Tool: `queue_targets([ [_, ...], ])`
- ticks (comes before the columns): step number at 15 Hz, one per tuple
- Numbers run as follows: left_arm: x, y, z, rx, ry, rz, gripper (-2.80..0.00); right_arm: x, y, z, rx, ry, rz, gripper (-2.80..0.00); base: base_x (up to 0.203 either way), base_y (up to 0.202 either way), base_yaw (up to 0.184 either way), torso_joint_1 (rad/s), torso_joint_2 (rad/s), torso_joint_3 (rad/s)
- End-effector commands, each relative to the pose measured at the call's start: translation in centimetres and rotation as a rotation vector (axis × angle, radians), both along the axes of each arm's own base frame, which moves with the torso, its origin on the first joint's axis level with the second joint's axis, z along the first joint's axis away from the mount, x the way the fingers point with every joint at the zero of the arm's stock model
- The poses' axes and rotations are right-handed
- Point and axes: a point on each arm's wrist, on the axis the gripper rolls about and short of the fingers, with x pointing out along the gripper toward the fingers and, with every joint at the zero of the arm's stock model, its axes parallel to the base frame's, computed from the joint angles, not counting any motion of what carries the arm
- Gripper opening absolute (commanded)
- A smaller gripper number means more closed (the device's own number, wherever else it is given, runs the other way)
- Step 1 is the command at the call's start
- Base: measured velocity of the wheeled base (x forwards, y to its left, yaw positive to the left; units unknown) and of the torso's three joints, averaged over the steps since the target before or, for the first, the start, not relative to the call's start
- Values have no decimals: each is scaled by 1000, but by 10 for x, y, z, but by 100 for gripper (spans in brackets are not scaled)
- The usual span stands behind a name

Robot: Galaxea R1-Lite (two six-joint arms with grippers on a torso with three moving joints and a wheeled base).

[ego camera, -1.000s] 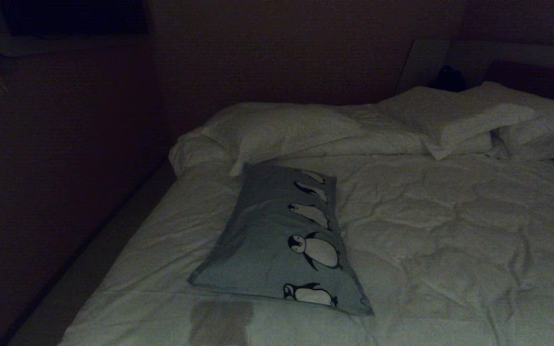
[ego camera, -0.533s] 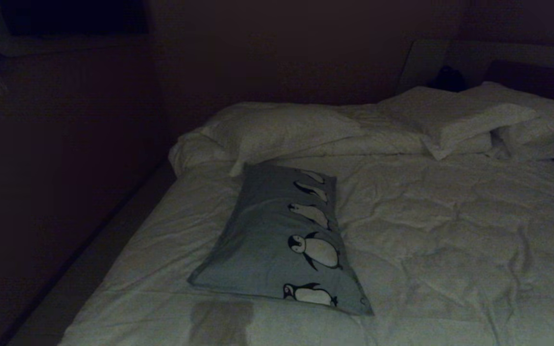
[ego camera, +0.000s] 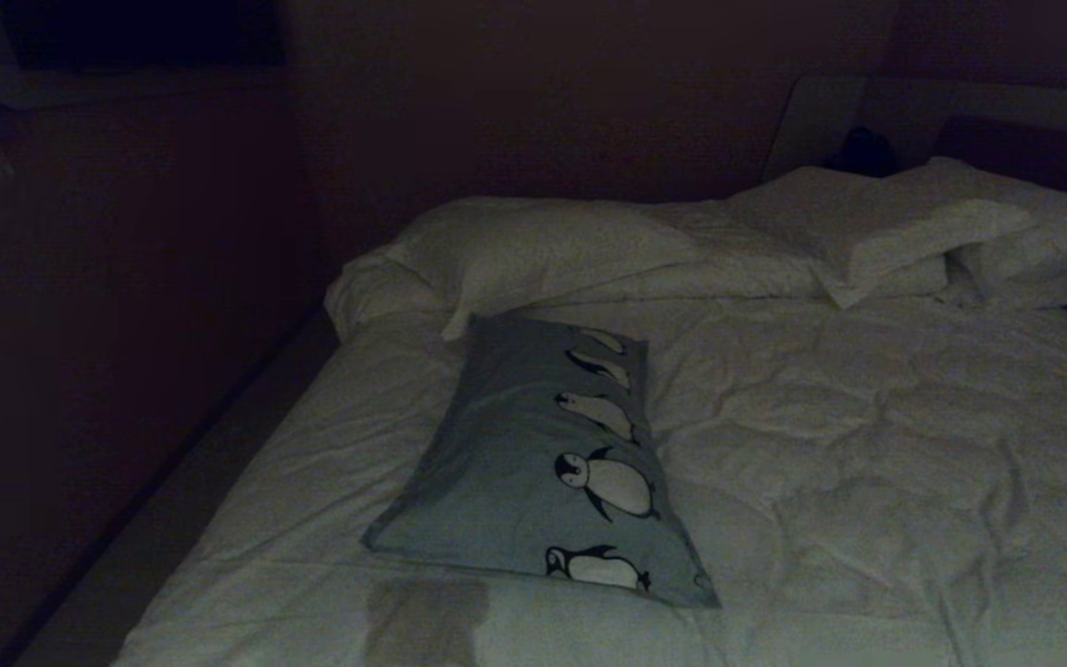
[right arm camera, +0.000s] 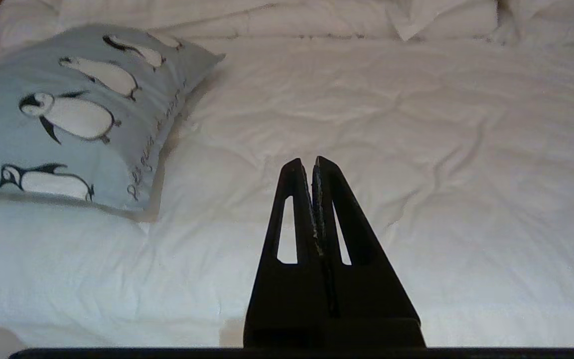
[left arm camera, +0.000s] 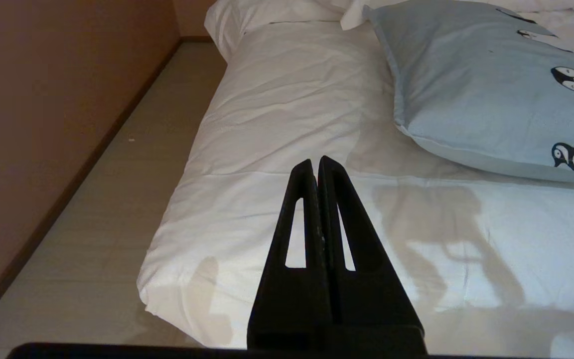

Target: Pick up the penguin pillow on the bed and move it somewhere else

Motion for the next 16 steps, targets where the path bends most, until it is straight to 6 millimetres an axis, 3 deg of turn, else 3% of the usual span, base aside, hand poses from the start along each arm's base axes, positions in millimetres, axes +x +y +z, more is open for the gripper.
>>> queue_targets([
  [1,0,0,0,-1,0,1,-280,4,0,-10,4,27,1,-280,0,0,0,0,0,0],
  [4,0,0,0,-1,0,1,-280,7,0,-19,2,41,17,-280,0,0,0,0,0,0],
  [16,0,0,0,-1,0,1,-280,7,0,-19,20,39,19,-280,0,0,0,0,0,0],
])
